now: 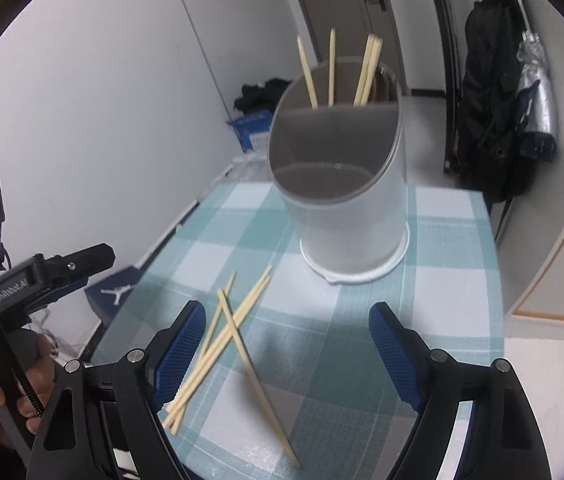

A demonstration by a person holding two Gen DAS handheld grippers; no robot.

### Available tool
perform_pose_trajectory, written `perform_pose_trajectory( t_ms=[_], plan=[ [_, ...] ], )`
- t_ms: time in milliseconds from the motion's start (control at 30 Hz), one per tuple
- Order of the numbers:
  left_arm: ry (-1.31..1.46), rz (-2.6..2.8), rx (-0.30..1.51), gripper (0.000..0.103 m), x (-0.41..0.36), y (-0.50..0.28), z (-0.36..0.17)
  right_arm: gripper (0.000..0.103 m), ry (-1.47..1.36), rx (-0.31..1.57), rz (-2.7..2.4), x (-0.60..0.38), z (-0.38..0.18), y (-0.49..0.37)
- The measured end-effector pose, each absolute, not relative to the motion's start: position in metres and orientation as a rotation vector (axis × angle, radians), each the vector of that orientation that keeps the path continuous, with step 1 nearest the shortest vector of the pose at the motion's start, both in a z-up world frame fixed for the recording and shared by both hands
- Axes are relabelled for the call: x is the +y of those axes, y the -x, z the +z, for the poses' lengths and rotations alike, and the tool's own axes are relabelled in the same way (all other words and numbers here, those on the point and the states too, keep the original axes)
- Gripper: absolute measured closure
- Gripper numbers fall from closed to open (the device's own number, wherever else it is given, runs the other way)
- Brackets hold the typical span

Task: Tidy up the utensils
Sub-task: 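Move both open grippers back over the remaining wooden chopsticks, then close the right gripper on a wooden chopstick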

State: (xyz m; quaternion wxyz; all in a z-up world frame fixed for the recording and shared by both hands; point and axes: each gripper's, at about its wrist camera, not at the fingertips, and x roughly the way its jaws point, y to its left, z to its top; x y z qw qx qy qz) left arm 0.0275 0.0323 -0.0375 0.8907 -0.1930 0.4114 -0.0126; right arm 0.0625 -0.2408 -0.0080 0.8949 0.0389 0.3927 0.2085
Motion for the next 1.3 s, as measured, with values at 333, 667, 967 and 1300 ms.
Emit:
perform_pose_trajectory(
  t_ms=[333,667,967,1300],
  plan=[
    [0.456,0.008,0.964,0.001,0.046,-0.045,-0.057,0.027,-0.041,0.964,0.459,-0.213,-0.044,-0.089],
    [0.513,0.055,1.013,0.001,0.067,-0.050,-0.062,0.054,0.036,1.028,0.591,-0.168,-0.060,-0.105],
    [0.608,0.072,1.037,0.001,0.092,-0.060,-0.070,0.072,0.130,1.034,0.641,-0.134,-0.066,-0.124],
    [0.673,0.078,1.019,0.001,0.103,-0.060,-0.067,0.088,0.266,1.104,0.624,-0.103,-0.077,-0.137]
  ],
)
